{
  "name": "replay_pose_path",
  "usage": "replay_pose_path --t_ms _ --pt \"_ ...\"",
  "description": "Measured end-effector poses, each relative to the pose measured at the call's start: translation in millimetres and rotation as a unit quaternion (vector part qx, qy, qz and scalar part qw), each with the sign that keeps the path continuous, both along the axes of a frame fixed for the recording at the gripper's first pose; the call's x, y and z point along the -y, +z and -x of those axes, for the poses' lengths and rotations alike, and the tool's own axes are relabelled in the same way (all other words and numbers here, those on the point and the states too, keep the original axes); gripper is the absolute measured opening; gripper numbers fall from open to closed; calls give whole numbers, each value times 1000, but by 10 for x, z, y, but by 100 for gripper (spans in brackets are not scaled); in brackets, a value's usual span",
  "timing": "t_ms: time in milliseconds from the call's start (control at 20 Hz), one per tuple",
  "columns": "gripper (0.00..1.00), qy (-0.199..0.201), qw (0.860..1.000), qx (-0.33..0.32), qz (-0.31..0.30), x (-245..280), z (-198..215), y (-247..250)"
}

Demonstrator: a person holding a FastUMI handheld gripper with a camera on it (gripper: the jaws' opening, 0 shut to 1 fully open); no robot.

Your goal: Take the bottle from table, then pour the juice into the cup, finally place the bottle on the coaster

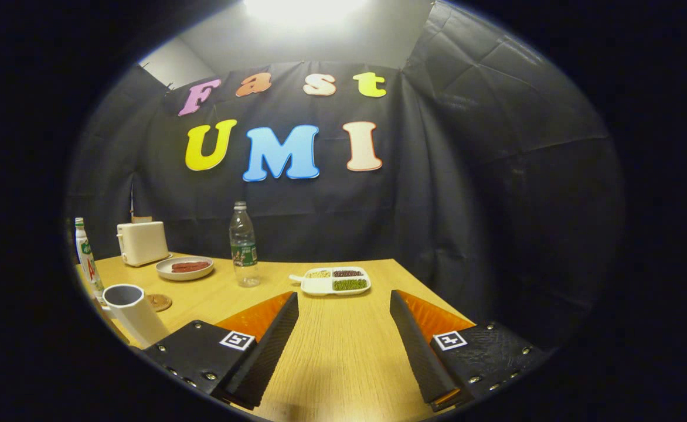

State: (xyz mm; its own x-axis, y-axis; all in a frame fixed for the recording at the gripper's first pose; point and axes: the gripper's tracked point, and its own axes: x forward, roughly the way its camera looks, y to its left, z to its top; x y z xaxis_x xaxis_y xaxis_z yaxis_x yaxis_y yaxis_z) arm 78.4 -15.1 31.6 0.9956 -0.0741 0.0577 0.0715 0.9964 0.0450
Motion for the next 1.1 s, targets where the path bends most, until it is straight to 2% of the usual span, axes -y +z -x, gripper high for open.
replay_pose_path --t_ms 150,300,400,700,1100 --pt "95 -33 998 52 -4 25 96 482" --pt "95 -73 995 60 9 -53 384 835" --pt "95 -80 994 70 30 -257 609 1114" --pt "95 -9 996 83 15 -1369 944 1555" --pt "95 132 988 80 -26 -2973 1097 1476"
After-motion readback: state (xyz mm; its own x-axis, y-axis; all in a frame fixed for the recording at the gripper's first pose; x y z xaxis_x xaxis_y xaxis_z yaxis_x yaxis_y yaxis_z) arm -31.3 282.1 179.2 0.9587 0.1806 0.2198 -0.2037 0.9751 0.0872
